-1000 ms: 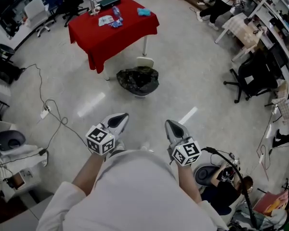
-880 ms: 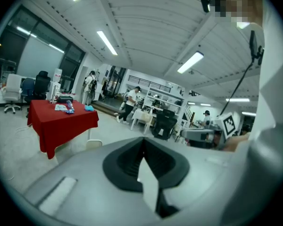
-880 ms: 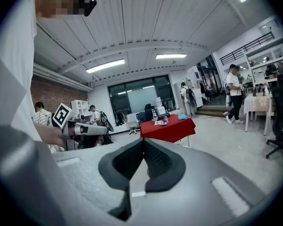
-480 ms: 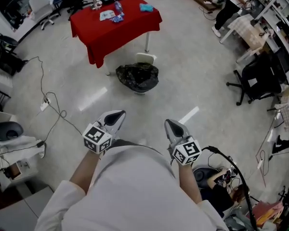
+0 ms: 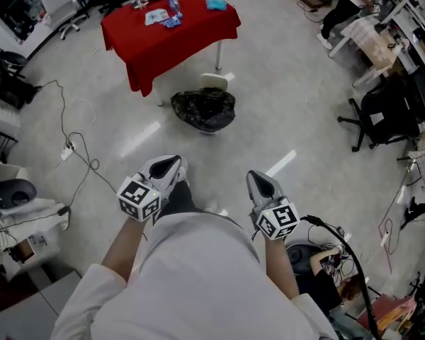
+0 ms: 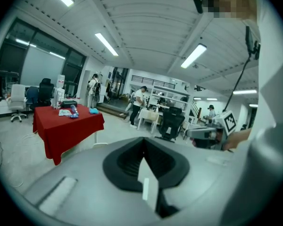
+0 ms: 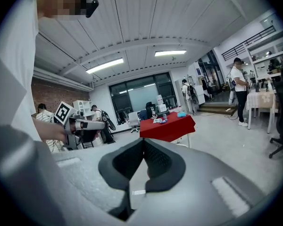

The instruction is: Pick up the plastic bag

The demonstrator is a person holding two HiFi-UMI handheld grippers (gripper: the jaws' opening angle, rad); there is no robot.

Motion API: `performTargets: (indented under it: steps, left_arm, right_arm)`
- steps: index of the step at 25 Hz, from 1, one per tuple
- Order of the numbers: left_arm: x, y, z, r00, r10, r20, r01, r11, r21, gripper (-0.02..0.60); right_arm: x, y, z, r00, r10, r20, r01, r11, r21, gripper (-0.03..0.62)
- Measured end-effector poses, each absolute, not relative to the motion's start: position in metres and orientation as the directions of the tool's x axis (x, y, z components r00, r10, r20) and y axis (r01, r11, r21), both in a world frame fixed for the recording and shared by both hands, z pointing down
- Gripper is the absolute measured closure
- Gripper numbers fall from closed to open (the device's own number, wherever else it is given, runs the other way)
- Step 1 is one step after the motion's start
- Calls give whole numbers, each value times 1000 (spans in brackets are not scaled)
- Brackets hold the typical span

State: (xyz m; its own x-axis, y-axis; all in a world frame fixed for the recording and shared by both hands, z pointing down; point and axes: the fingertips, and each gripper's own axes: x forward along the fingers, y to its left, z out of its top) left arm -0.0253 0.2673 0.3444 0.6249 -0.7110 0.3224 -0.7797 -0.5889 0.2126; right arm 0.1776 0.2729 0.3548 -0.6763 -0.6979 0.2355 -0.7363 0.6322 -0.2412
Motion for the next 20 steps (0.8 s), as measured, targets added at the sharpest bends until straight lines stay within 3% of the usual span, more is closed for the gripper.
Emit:
performTargets:
  steps: [20]
  left_arm:
    - [-74,60,360,693,-618,372,-711,-672,208,578]
  right_arm:
    - [133,88,365,-585,-756,293,-811,538,-230,592]
